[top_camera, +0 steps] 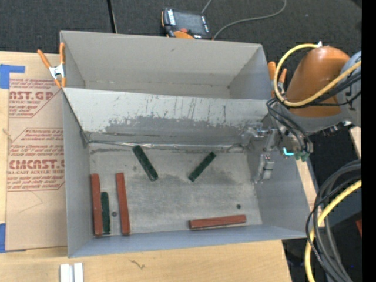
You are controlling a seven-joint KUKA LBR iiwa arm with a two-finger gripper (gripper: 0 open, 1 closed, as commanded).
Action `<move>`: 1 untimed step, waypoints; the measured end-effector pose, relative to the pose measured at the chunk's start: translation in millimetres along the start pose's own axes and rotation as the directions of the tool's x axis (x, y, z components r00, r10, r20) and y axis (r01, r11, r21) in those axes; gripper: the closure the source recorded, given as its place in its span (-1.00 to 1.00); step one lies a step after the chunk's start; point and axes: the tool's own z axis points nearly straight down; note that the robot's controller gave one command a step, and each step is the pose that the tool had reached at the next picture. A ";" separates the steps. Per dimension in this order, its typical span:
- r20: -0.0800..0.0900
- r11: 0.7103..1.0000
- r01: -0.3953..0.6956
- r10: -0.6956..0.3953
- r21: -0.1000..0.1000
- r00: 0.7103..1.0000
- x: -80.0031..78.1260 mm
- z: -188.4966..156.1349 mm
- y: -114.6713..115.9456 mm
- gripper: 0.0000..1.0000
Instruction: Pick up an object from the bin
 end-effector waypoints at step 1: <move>0.002 1.000 -0.028 0.028 -0.005 1.000 0.3 46.5 100.9 -1.00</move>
Offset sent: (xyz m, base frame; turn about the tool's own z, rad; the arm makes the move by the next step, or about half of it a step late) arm 0.0001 0.0938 -0.0437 0.0359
